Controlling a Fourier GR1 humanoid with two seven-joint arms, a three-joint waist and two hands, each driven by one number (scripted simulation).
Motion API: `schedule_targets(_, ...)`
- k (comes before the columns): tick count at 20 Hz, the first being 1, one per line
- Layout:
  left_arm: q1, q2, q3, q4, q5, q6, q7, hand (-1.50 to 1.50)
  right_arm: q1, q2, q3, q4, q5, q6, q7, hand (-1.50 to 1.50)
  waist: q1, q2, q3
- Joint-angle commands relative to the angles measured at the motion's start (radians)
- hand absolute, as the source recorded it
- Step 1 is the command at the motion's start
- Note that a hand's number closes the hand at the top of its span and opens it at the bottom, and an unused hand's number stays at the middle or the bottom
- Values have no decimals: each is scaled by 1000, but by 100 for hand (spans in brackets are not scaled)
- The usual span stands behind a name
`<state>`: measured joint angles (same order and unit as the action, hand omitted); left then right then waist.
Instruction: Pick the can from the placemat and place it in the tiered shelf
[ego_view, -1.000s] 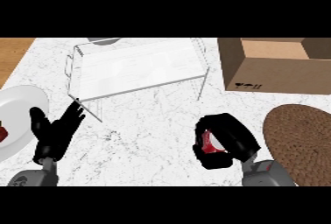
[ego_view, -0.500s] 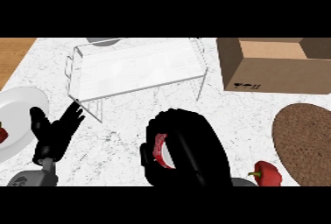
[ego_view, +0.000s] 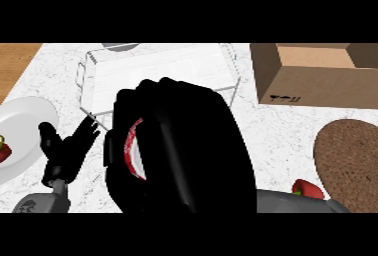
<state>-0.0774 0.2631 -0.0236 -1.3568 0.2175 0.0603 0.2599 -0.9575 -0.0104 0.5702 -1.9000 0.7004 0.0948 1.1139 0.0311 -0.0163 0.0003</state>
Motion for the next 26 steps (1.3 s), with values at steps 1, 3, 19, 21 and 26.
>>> schedule_targets(1,1,-22,-22,21,-14,11,24,0,-228,10,-123,134,-71,-13,188,150,1,11,-4)
schedule_targets(3,25,-3,1,28,-1,-9,1,0,-328,10,-190,185,-102,9,208,150,2,9,-5)
schedule_targets(19,5,-29,8,44,-27,7,2,0,-634,-8,-431,805,-160,60,-170,150,-13,21,-2)
schedule_targets(21,22,-38,-7,26,-39,7,0,0,-626,-9,-436,876,-134,14,-235,150,-10,22,-2)
schedule_targets(26,1,-22,19,44,-15,-25,8,0,-617,-16,-442,1017,-89,-47,-364,150,-9,26,-2)
